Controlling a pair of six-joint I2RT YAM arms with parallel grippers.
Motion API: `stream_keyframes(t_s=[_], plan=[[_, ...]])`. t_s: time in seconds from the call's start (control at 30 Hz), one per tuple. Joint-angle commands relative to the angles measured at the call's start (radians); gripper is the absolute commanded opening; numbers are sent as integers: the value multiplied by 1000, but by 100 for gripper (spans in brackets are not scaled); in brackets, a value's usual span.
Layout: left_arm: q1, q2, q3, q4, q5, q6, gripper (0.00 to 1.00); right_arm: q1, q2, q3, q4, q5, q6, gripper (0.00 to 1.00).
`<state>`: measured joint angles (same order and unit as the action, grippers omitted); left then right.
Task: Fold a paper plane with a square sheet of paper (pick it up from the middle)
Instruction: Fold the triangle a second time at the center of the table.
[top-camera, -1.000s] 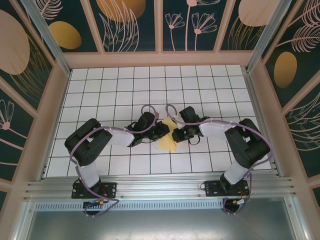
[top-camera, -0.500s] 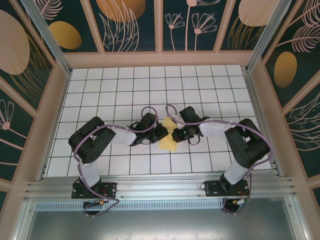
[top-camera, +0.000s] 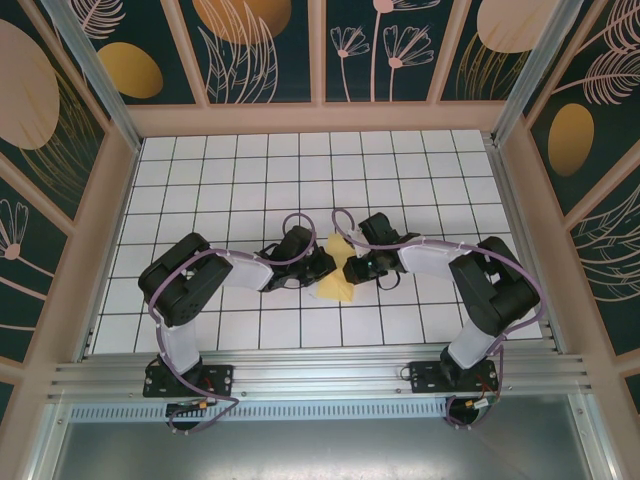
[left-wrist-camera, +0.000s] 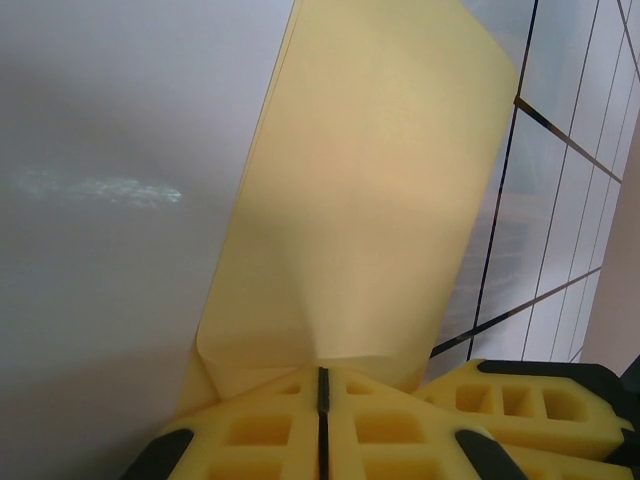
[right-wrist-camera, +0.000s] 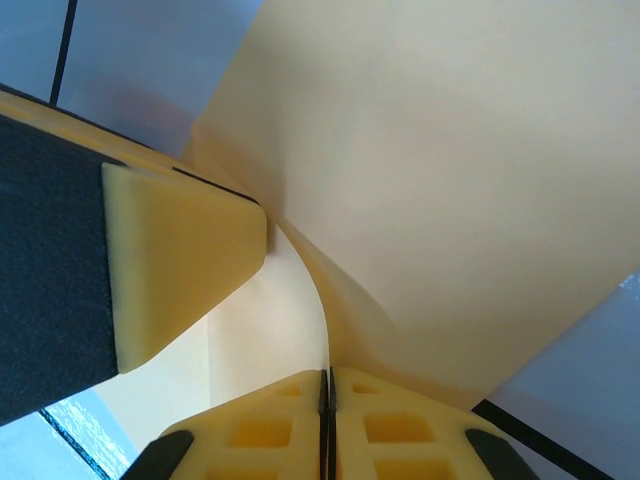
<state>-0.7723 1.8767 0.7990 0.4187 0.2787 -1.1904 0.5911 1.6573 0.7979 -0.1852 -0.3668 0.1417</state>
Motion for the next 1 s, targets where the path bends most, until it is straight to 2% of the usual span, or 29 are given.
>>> stream_keyframes(t_s=[0.0,0.23,0.33,0.4,0.5,0.6,0.97], plan=[[-1,37,-26,-30,-16,24,9,-14,-62,30,-36,15,43,16],[-1,42,-21,-30,-11,29,8,-39,-212,4,-81,65,116,26],[-1,46,-17,-28,-7,32,8,-39,-268,-28,-61,7,154,26],[-1,45,-18,-28,-8,31,8,-38,-297,-58,-26,-73,185,24],[-1,45,-19,-26,-8,33,8,-16,-321,-100,40,-151,246,13],[0,47,-19,-23,-4,33,8,23,-304,-122,87,-188,292,6],[0,44,-24,-18,0,38,9,64,-97,-68,99,-226,325,5]])
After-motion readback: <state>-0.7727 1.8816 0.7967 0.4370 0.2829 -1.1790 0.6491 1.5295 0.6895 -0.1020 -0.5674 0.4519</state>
